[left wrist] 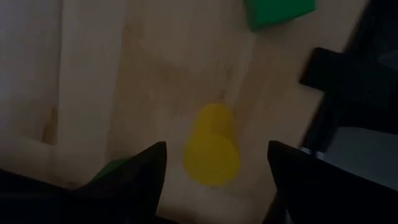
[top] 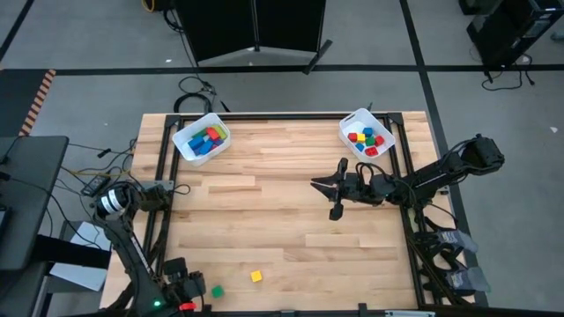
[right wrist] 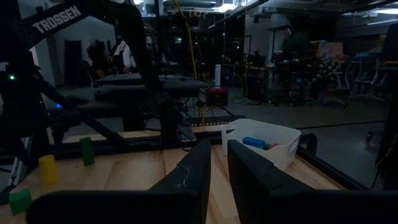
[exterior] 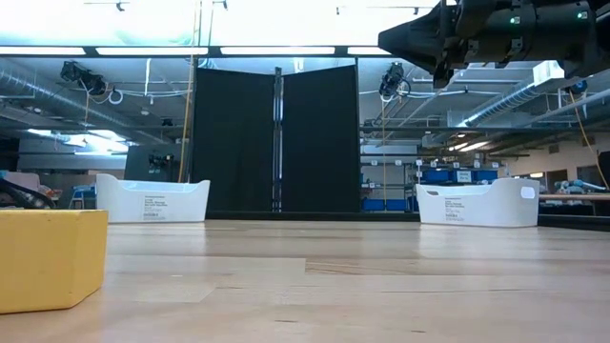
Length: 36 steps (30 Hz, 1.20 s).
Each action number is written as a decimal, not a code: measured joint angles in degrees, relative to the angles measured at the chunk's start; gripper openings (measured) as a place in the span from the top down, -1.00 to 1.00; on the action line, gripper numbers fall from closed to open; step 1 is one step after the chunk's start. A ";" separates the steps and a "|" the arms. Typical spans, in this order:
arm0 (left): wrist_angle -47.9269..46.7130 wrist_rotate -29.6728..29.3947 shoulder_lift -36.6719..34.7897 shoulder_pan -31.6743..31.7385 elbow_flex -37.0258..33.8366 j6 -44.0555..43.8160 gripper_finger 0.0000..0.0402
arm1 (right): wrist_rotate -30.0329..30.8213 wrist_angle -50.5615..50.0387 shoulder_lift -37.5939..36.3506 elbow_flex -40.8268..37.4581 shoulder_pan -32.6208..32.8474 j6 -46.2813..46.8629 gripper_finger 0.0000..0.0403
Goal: Sort blocks by size
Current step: Put the large yellow block into the left white bin
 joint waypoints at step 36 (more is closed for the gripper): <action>8.81 -0.20 0.04 0.04 -6.73 -2.26 0.32 | 0.00 0.42 0.00 0.02 -0.03 0.00 0.67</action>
